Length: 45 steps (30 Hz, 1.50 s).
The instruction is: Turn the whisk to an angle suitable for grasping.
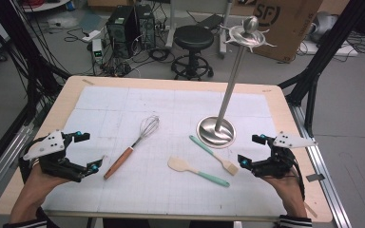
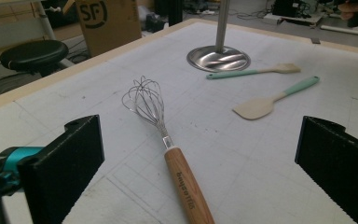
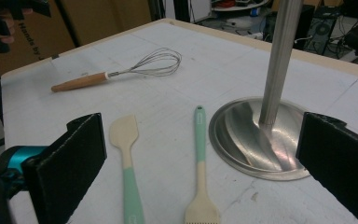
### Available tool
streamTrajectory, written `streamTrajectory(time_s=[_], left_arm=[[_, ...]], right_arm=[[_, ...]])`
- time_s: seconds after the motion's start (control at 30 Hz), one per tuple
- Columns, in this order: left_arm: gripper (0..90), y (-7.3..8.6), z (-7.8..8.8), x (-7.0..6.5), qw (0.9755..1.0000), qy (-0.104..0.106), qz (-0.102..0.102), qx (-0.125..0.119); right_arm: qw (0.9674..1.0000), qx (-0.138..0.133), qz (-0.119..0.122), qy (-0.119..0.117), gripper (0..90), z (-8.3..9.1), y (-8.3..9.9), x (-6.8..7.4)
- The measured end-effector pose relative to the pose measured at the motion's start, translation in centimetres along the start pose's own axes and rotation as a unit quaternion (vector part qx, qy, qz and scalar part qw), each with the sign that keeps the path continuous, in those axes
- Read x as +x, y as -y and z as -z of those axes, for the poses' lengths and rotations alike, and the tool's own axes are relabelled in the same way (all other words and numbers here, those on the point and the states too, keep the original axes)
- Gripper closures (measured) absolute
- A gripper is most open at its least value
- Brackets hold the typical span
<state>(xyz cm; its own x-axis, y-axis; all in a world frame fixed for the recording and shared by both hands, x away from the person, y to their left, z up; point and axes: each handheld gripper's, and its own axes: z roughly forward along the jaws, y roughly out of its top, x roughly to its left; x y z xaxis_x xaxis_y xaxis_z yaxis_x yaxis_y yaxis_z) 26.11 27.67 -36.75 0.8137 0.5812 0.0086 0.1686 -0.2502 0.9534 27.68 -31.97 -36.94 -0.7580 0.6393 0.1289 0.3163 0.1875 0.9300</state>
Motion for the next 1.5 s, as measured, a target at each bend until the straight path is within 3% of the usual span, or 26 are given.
streamTrajectory(time_s=[0.23,0.47,0.6,0.7,0.87,1.03,1.1,1.13,1.27,1.47,1.5], left_arm=[[1.6,0.2,0.4,0.5,1.0000,0.000,0.003,0.004],[1.7,0.1,0.0,0.0,0.9998,0.012,-0.014,0.007],[2.2,-0.6,-0.2,-0.4,0.9993,0.032,-0.015,-0.006],[6.7,-1.2,-0.6,-0.6,0.9984,0.049,-0.026,0.007],[10.7,-2.2,-0.6,-0.2,0.9974,0.065,-0.027,0.018],[21.5,-4.0,-0.7,-0.1,0.9931,0.102,-0.048,0.032],[23.9,-4.7,-0.8,-0.1,0.9917,0.105,-0.056,0.049],[26.9,-5.3,-1.1,0.0,0.9905,0.103,-0.060,0.068],[37.0,-6.0,-1.6,-0.1,0.9882,0.116,-0.059,0.080],[46.1,-6.0,-3.6,-0.2,0.9791,0.133,-0.078,0.132],[48.5,-5.9,-4.1,-0.2,0.9763,0.136,-0.083,0.147]], right_arm=[[1.0000,0.006,-0.002,-0.008,0.0,-0.4,0.1,-0.3],[0.9999,0.013,-0.001,-0.003,0.0,-0.3,0.3,0.2],[0.9998,0.018,0.004,-0.003,0.0,-0.3,0.3,0.3],[0.9999,0.014,0.003,-0.001,0.0,0.0,0.3,0.3],[0.9999,0.015,0.007,0.002,0.0,0.7,0.3,0.4],[0.9999,0.015,0.005,0.003,0.0,0.9,0.4,0.4],[0.9998,0.019,0.006,0.003,0.0,0.8,0.4,0.5],[0.9998,0.019,0.008,0.002,0.0,0.8,0.4,0.5],[0.9998,0.017,0.009,0.002,0.0,0.9,0.4,0.6],[0.9998,0.014,0.012,0.001,0.0,1.2,0.2,0.8],[0.9998,0.014,0.011,0.001,0.0,1.2,0.2,0.8]])
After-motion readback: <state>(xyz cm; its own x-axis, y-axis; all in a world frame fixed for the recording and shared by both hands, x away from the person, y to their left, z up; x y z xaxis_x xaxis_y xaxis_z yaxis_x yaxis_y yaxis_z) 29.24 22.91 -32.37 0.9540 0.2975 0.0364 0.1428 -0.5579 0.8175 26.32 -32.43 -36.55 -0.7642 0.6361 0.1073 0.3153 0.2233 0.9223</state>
